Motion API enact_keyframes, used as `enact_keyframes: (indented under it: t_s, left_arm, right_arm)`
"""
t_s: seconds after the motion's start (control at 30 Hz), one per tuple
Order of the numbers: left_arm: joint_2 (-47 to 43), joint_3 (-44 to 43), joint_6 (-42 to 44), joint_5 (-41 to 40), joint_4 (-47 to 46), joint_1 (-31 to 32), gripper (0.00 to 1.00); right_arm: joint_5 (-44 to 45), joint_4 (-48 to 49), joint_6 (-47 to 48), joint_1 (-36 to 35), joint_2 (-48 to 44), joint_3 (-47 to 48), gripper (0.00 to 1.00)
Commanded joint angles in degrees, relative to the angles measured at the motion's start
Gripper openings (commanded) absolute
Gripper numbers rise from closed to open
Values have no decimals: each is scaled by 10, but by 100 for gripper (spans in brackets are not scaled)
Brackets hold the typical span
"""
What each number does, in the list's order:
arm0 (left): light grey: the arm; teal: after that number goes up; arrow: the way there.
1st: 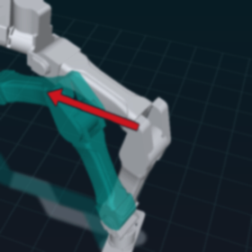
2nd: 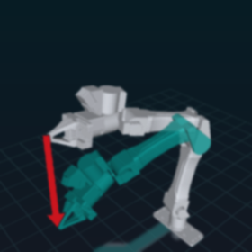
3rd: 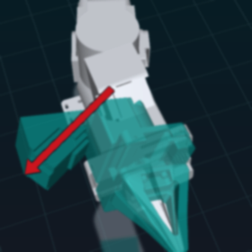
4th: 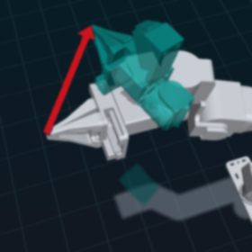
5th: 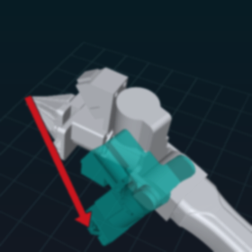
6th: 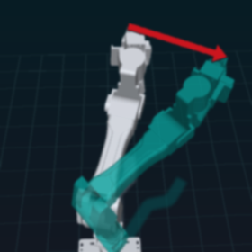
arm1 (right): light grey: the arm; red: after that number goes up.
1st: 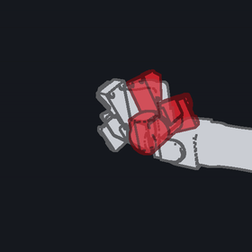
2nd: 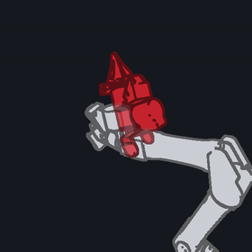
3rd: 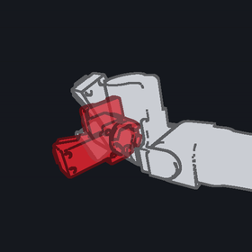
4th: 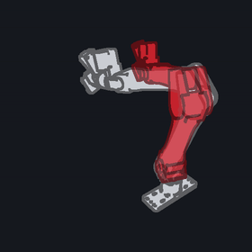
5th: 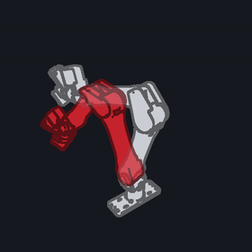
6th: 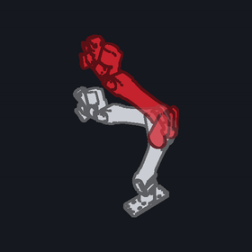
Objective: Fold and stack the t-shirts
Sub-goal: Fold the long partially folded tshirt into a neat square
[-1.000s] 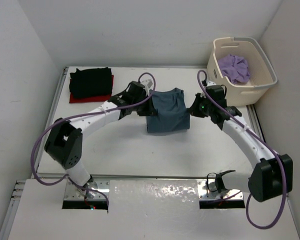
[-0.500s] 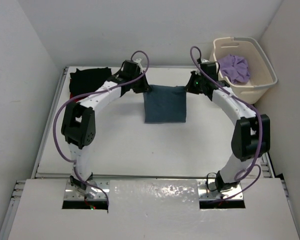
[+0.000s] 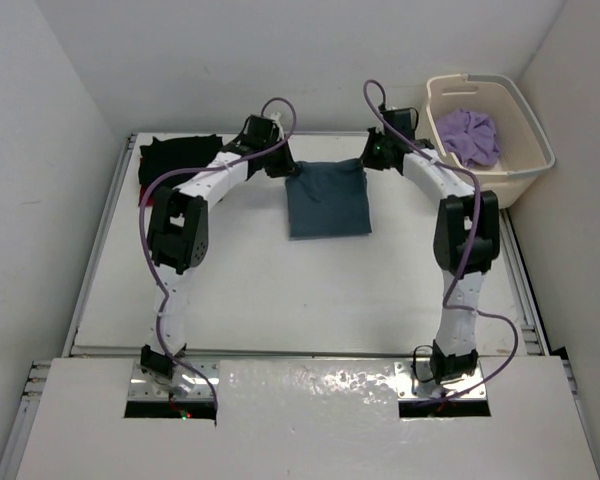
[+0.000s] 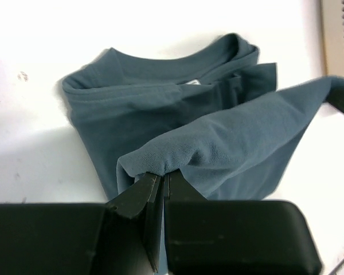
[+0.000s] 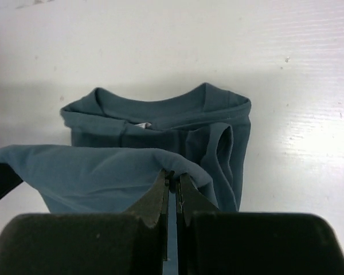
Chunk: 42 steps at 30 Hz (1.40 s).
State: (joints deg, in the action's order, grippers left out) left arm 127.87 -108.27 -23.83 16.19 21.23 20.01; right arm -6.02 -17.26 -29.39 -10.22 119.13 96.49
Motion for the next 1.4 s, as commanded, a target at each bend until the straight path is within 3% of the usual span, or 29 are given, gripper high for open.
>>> enact_keyframes:
  t_s: [0.0, 0.1, 0.13, 0.17, 0.2, 0.23, 0.27, 0.3, 0.37, 0.4, 0.43, 0.83, 1.07, 1.23, 1.33, 1.37]
  left_arm:
    - [12, -34, 3, 4, -27, -15, 0]
    - [43, -45, -10, 1, -48, -23, 0]
    - [65, -55, -10, 0, -49, -25, 7]
    - [76, -72, -11, -17, -28, -27, 11]
    - [86, -104, -13, -21, -19, -29, 18]
    - [92, -111, -12, -23, -16, -29, 48]
    - [90, -108, -16, -29, -21, -29, 58]
    - [75, -103, -12, -28, -28, -29, 63]
    - [55, -79, -2, -33, -36, -29, 76]
    - [29, -68, 0, -38, -39, -29, 97]
    - [14, -53, 2, -47, -50, -29, 100]
    - [-100, 187, 8, -7, -99, -13, 100]
    - [-20, 138, 20, 2, -108, -13, 99]
    - [29, 111, 17, 30, -124, -8, 85]
    - [57, 81, 25, -1, -99, -2, 68]
    - [70, 75, 25, -1, -95, -2, 66]
  right_arm:
    - [-7, 8, -2, 3, 56, 76, 0]
    - [2, 19, -12, 2, 98, 104, 0]
    - [17, 31, -12, 4, 104, 106, 2]
    - [23, 35, -14, 4, 109, 111, 10]
    - [24, 35, -9, 4, 123, 127, 46]
    - [11, 35, -4, 4, 131, 138, 61]
    - [1, 31, -1, 4, 140, 151, 67]
    - [-13, 26, 7, 4, 151, 183, 98]
    - [-40, 13, 23, 4, 147, 195, 99]
    - [-43, 17, 27, 4, 127, 187, 99]
    - [-43, 25, 28, 4, 112, 173, 99]
    - [-64, 108, 57, -5, -143, -166, 99]
    - [-79, 134, 48, -5, -253, -283, 99]
    - [-54, 137, 53, -5, -313, -342, 99]
    - [-46, 134, 55, -5, -333, -353, 99]
    - [-45, 134, 56, -5, -339, -354, 99]
